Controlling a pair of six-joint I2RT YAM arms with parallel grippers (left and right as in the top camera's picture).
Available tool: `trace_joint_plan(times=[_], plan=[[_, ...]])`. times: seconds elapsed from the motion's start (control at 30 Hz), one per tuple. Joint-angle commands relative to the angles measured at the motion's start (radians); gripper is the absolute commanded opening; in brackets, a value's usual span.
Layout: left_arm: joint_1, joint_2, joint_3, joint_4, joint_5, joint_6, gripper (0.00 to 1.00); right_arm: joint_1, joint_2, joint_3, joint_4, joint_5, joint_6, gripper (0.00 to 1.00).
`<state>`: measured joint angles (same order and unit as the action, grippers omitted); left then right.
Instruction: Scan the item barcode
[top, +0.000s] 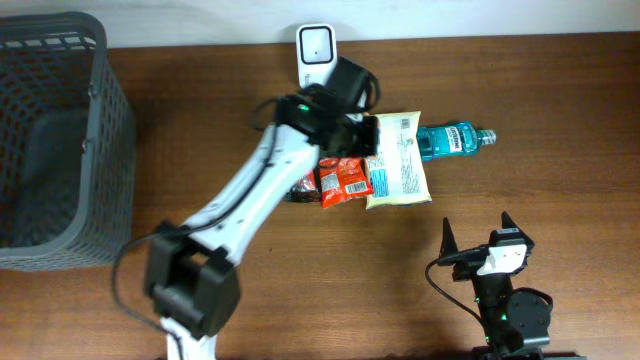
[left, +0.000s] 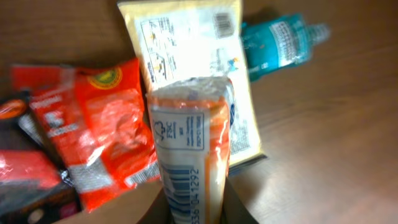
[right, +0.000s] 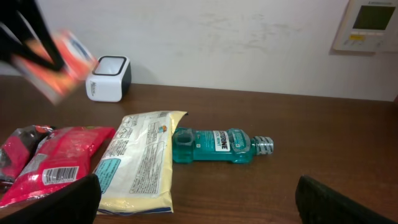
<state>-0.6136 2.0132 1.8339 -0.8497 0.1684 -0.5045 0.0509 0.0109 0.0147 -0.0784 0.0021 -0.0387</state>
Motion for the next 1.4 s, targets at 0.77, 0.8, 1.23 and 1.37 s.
trace_joint_plan(times=[0.77, 0.8, 1.23, 1.37], plan=[[0.37, -0.375, 0.055, -0.612, -0.394, 0.035, 0.99, -0.006, -0.007, -0.009, -0.003, 0.009, -0.006, 0.98], [0.37, -0.375, 0.055, -0.614, -0.394, 0.035, 0.99, -0.006, -0.007, -0.009, -0.003, 0.009, -0.006, 0.98], [0.37, -0.375, 0.055, -0.648, -0.394, 0.035, 0.99, -0.006, -0.007, -0.009, 0.314, -0.785, 0.135, 0.98], [0.37, -0.375, 0.055, -0.648, -0.394, 0.035, 0.99, -0.006, -0.007, -0.009, 0.649, -0.944, 0.286, 0.99]])
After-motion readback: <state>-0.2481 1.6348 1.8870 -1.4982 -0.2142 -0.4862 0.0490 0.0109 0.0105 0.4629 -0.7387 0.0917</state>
